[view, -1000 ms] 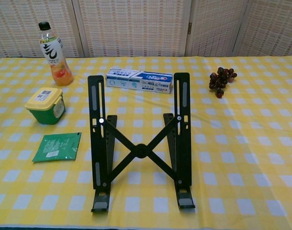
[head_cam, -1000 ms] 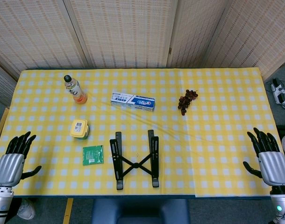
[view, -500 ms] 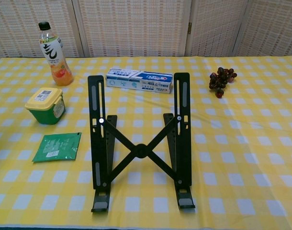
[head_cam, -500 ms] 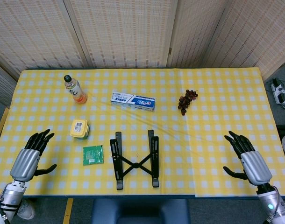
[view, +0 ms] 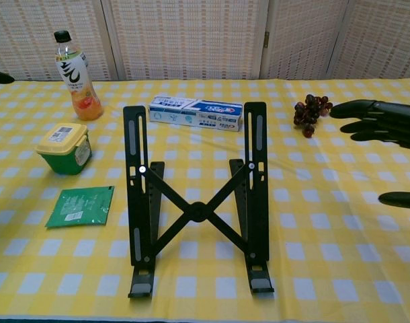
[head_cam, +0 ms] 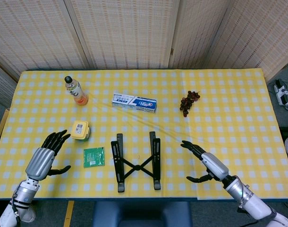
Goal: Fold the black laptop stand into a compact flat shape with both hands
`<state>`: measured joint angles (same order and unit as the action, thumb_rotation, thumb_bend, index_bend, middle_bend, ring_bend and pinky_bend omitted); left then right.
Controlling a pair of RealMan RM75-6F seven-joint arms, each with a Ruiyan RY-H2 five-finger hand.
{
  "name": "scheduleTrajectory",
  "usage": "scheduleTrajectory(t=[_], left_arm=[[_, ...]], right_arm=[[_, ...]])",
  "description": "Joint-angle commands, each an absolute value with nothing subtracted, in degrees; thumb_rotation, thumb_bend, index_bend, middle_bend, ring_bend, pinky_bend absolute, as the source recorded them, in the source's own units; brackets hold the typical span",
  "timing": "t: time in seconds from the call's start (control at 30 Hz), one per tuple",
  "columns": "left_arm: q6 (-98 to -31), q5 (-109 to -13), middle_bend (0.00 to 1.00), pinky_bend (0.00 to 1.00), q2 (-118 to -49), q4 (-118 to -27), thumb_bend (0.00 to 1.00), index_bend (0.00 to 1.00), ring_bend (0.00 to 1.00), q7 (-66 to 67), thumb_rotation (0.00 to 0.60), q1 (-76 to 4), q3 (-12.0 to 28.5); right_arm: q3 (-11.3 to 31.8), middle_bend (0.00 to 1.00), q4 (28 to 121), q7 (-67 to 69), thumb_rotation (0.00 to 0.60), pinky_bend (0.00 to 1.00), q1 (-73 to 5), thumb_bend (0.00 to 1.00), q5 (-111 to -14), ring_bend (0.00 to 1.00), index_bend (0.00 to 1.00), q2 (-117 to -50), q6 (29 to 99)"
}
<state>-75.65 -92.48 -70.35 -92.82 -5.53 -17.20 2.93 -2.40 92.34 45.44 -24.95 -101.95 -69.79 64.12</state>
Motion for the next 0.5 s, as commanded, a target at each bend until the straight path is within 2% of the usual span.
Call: scheduleTrajectory(t=[0.03,0.3,0.5], left_arm=[[-75.0,-92.4,0.06,0.0,-70.8,-92.9,0.21,0.0,0.03,-6.4,0.6,-17.9,3.0],[-71.9,-91.7,0.07,0.01,-71.7,-92.2,0.21,0.01,0.04,-8.5,0.6,-20.4,3.1],[-66.9,-90.7,0.09,0.04,-71.9,-91.9,0.21,0.01,0.06,-14.6,0.6,-23.3,2.7]], right_arm=[[-2.0,0.0,89.7,50.9,0.6,0.0,-29.7,0.26,-101.9,0.05,0.0,-74.0,59.9],[-1.2,0.0,85.1,55.1,0.6,0.0,-32.9,0.26,-98.9,0.05,0.0,-79.1,58.3],[-0.6,0.0,82.8,59.1,0.6,0.0,-34.8,0.26,-96.9,0.05,0.0,-81.2,57.5]])
